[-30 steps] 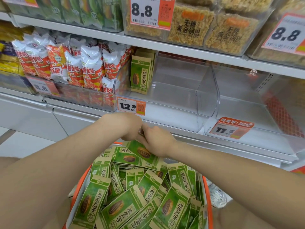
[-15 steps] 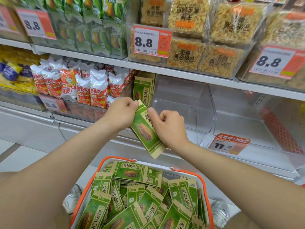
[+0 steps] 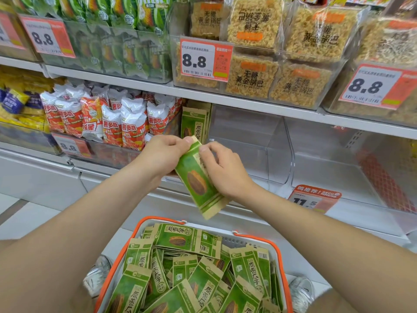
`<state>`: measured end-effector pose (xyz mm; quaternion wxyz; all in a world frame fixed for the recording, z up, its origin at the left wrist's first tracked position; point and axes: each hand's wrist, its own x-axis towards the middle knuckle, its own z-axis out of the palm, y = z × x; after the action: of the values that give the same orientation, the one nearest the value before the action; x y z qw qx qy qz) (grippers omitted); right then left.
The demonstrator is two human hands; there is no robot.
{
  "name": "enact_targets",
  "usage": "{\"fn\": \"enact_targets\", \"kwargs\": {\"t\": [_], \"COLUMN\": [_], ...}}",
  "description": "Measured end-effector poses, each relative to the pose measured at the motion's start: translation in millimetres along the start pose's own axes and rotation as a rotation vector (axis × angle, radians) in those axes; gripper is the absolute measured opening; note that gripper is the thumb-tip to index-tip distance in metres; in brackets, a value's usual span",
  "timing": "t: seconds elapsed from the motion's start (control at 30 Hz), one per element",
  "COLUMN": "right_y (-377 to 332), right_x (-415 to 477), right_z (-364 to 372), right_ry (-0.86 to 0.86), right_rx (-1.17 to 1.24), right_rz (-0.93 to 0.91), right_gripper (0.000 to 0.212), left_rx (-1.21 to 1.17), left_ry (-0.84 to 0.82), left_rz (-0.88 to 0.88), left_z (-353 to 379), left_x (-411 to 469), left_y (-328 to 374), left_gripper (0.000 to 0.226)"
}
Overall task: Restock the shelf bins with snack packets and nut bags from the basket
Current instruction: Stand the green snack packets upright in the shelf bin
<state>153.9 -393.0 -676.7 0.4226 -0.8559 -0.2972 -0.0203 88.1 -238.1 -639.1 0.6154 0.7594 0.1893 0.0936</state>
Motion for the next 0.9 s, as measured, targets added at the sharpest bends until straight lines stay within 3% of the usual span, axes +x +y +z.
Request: {"fn": "enact_targets", "kwargs": {"t": [0.1,0.2,0.27,0.43,0.53,0.63,0.73,0.9], "right_y": [0.8,-1.2,-1.7,-7.6,-8.2,-12.1,-10.7,-17.0], "right_x": [0.8,9.2,16.4,17.5,17.4,13.1,14.8,13.3], "right_z": [2.9,-0.7,-6.8,-10.7,-13.6,-22.4,-24.1,-14.6], "right_ry": [-0.089,-0.044,0.048,0.287,0.059,-0.197,-0.15,-0.008], "right_rx": [0.158,0.232,0.22,0.063,0.197,0.389,0.312,0.23], "right_rz": [-0.015,0.054,0.091,0.05,0.062,0.188,0.177,0.044], "right_gripper": [0.046,0.064,0.061,0.052,0.043,0.023,0.02,0.021], "left_rx": [0.261,0.161,0.025,-0.186,-0.22,-0.038,0.088,-0.144], "left_ry": [0.005,0.095,0.127,-0.055,0.016,0.032,0.034,0.019], "left_rz": [0.128,0.15,0.164,-0.041,-0.096,-0.003,0.097,-0.007], "left_z": [-1.8,1.4,3.3,9.6,7.9,1.9,3.2,12.5], "left_x": [-1.2,-3.2,-4.9,-7.5,-4.2,-5.9,-11.0,-14.8], "left_y": [-0.7,-3.2,-2.4,-2.3,-5.6,-5.0,-2.5,0.8], "left_gripper": [0.035,0.034,0.031,0.039,0.031,0.034,0.04,0.028]}}
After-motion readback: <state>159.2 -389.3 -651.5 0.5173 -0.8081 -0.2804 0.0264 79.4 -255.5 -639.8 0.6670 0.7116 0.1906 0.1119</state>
